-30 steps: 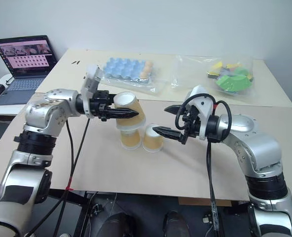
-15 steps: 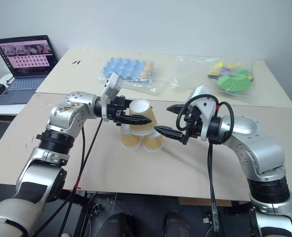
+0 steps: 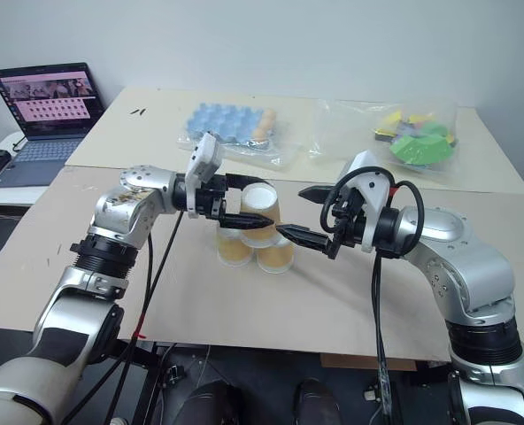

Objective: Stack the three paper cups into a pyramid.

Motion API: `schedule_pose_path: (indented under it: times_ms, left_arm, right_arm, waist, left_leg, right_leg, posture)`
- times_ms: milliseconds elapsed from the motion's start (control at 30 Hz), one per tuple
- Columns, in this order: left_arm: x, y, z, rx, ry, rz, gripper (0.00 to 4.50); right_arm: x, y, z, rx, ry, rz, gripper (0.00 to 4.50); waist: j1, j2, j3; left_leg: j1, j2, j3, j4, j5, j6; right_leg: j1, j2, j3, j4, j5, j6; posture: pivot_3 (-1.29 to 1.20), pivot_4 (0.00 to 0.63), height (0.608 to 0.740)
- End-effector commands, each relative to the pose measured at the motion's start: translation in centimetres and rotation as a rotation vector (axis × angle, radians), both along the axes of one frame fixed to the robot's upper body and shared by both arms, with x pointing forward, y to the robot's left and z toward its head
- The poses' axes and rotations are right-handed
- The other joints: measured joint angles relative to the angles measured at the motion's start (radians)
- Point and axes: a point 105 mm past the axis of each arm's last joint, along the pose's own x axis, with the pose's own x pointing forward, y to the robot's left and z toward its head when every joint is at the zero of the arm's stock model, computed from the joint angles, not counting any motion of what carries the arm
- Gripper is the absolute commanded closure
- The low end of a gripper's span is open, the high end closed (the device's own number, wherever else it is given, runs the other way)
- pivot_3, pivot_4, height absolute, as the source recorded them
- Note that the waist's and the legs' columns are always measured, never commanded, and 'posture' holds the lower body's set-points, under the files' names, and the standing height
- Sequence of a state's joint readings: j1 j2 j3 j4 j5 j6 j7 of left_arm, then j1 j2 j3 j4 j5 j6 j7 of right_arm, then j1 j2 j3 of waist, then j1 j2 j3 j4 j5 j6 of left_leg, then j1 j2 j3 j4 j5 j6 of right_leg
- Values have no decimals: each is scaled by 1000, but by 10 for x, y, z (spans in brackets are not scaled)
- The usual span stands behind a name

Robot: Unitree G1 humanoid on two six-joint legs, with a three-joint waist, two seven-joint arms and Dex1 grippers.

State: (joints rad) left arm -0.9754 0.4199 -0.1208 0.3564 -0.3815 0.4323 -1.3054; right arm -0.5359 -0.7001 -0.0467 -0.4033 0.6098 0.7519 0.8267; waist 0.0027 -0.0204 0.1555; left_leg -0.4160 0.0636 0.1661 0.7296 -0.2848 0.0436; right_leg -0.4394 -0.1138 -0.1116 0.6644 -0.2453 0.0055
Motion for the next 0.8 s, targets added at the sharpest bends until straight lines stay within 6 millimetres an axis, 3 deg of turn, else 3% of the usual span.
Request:
schedule_pose_path:
  times_ms: [33, 167, 233, 333, 400, 500, 600, 700, 800]
  left_arm:
    - [-14, 7, 46, -88, -77, -18, 69]
    - [-32, 20, 82, -186, -72, -14, 69]
    - [-29, 34, 105, -287, -82, 77, 69]
    - [-7, 75, 132, -478, -134, 374, 69]
    - [19, 122, 130, -582, -152, 722, 69]
    - [34, 194, 90, -556, -190, 1206, 69]
    - [20, 237, 40, -464, -192, 1482, 69]
    - [1, 263, -10, -382, -148, 1642, 69]
    - [-12, 279, -45, -357, -91, 1749, 69]
  right_arm:
    - [-2, 1, 7, 0, -39, 18, 0]
    - [1, 2, 8, 4, -37, 28, 0]
    - [3, 3, 8, 6, -39, 31, 0]
    - [7, 1, 8, 9, -43, 18, 0]
    - [11, -3, 7, 10, -46, -15, 0]
    - [24, -18, 5, 4, -49, -129, 0]
    - [35, -42, -4, -7, -19, -251, 0]
    - [48, -75, -35, -79, 53, -419, 0]
    - [70, -110, -71, -168, 87, -657, 0]
  waist:
    - [0, 0, 0]
    - [-3, 0, 0]
    - [-3, 0, 0]
    - [-4, 0, 0]
    - [-5, 0, 0]
    - [-11, 0, 0]
    - [-15, 0, 0]
    - [-9, -4, 1]
    - [5, -8, 0]
  left_leg:
    - [0, 1, 0, 0, 0, 0]
    - [0, 1, 0, 0, 0, 0]
    - [0, 1, -1, 0, 0, 0]
    - [1, 1, -1, 0, 0, 0]
    - [1, 1, -1, 0, 0, 0]
    - [5, 1, -1, -1, 0, 0]
    - [8, 0, 1, -3, 0, 0]
    - [4, 1, 1, -3, 0, 0]
    - [2, 1, 0, -2, 0, 0]
  right_leg:
    - [0, 0, 0, 0, 0, 0]
    - [0, 0, 0, 0, 0, 0]
    - [0, 0, 1, 0, 0, 0]
    - [0, 0, 1, 1, 0, 0]
    - [1, 0, 1, 1, 0, 0]
    - [2, -1, 3, 1, 0, 0]
    - [4, -1, 5, 1, 0, 0]
    - [2, -1, 4, 1, 0, 0]
    - [1, -2, 1, 0, 0, 0]
  posture:
    - [0, 150, 706]
    - [0, 150, 706]
    - [0, 150, 706]
    - [0, 150, 706]
    - [0, 150, 706]
    - [0, 150, 706]
    - [0, 150, 706]
    - [0, 150, 706]
    - [0, 150, 706]
